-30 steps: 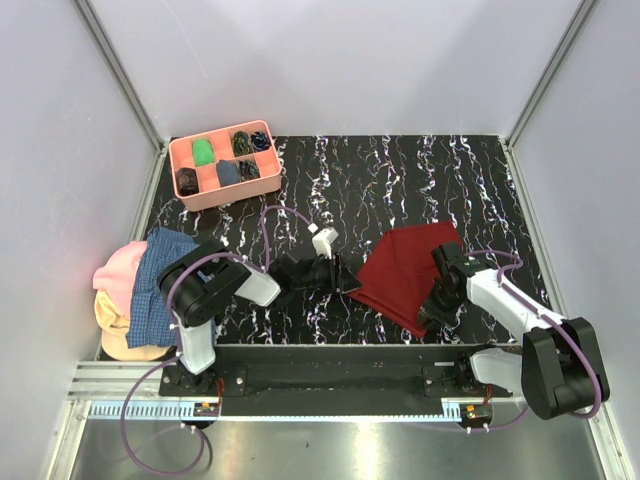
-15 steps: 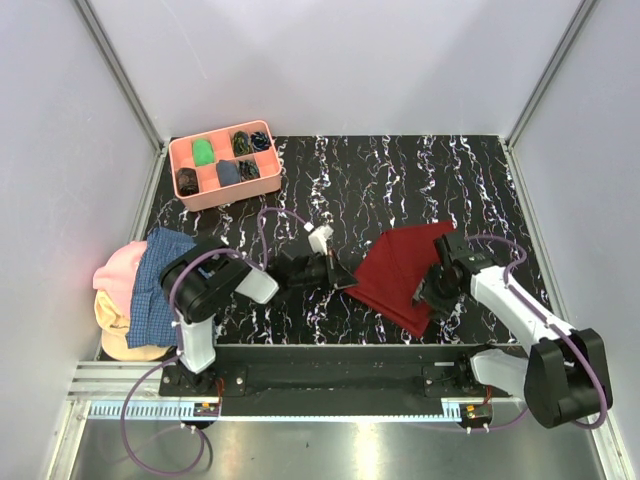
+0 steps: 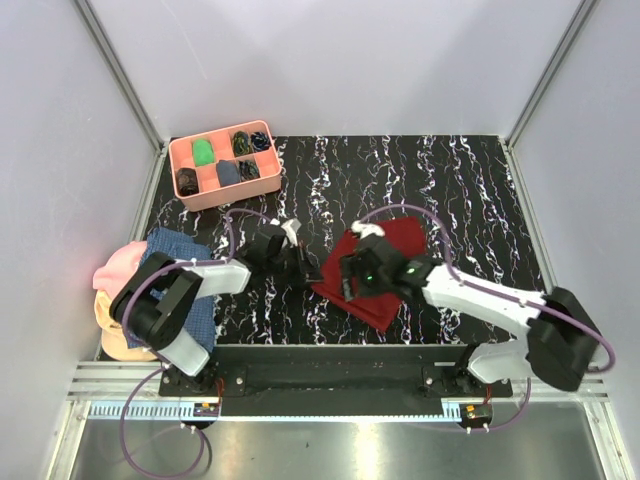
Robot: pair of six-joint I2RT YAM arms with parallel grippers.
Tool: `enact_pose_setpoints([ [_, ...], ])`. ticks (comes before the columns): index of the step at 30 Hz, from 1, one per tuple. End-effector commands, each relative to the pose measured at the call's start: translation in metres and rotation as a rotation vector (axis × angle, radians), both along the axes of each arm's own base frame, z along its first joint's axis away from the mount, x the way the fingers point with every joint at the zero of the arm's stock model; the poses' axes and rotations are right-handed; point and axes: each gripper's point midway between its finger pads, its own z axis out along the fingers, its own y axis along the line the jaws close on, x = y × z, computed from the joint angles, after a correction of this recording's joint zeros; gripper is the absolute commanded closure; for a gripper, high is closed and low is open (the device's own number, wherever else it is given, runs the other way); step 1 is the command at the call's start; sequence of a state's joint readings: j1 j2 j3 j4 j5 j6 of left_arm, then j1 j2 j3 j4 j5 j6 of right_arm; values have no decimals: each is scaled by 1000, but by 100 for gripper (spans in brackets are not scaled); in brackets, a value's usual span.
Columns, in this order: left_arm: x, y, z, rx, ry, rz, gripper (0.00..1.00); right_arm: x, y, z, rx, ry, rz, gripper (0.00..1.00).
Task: Fold the napkin, place the utensils inside, and roll it up
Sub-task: Roll the napkin with the utensil
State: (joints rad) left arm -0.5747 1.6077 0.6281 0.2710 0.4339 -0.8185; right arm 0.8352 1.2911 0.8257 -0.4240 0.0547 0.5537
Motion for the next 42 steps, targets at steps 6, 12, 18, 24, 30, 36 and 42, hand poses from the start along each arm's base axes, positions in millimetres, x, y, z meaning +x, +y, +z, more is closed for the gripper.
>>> enact_pose_setpoints([
  [6, -15, 36, -2, 74, 109, -5, 100, 9, 80, 10, -104, -372, 215, 18],
  [12, -20, 44, -4, 68, 171, -12, 100, -12, 104, -15, -147, -394, 369, 18],
  [18, -24, 49, -4, 76, 197, -18, 100, -23, 110, -38, -196, -375, 422, 18],
  [24, -25, 52, -3, 79, 201, -15, 100, -18, 110, -51, -268, -393, 438, 21],
  [30, -24, 55, -1, 77, 203, -25, 100, -18, 99, -68, -368, -355, 442, 34],
  [36, -22, 55, 4, 60, 198, -37, 100, -24, 87, -82, -410, -290, 421, 58],
  [42, -19, 58, 8, 48, 184, -35, 100, -42, 88, -99, -397, -203, 491, 75],
])
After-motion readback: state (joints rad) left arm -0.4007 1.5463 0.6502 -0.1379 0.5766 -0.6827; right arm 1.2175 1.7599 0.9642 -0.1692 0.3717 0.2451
